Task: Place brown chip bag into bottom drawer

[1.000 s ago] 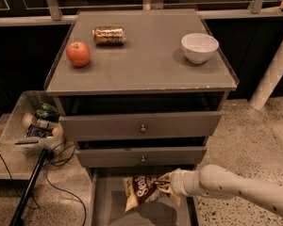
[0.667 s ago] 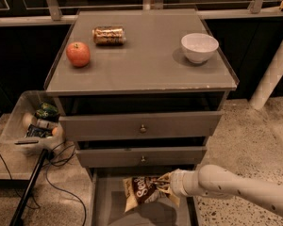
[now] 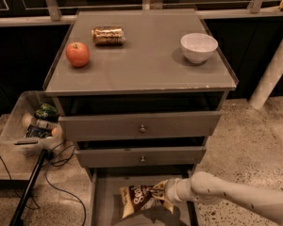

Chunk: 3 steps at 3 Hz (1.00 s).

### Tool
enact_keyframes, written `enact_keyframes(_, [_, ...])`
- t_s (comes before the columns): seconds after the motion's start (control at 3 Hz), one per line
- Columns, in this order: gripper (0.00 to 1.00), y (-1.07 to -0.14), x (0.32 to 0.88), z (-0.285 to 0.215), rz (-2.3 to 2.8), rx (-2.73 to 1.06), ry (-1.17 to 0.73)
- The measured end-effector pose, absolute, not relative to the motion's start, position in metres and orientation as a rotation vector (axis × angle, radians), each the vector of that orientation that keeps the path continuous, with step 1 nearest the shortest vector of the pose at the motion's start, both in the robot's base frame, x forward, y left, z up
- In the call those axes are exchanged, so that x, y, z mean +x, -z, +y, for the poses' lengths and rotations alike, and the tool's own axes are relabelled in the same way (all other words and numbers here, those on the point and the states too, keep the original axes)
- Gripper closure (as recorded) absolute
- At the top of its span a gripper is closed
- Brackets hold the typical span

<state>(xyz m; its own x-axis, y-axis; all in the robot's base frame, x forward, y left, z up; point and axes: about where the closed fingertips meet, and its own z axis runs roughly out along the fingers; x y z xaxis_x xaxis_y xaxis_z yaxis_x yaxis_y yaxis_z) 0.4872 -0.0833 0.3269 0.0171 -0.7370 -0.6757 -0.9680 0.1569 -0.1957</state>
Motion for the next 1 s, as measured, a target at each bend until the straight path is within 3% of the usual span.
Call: enact_keyframes(1.0, [1.00, -0.245, 0.495, -0.089, 1.762, -1.526, -0.388])
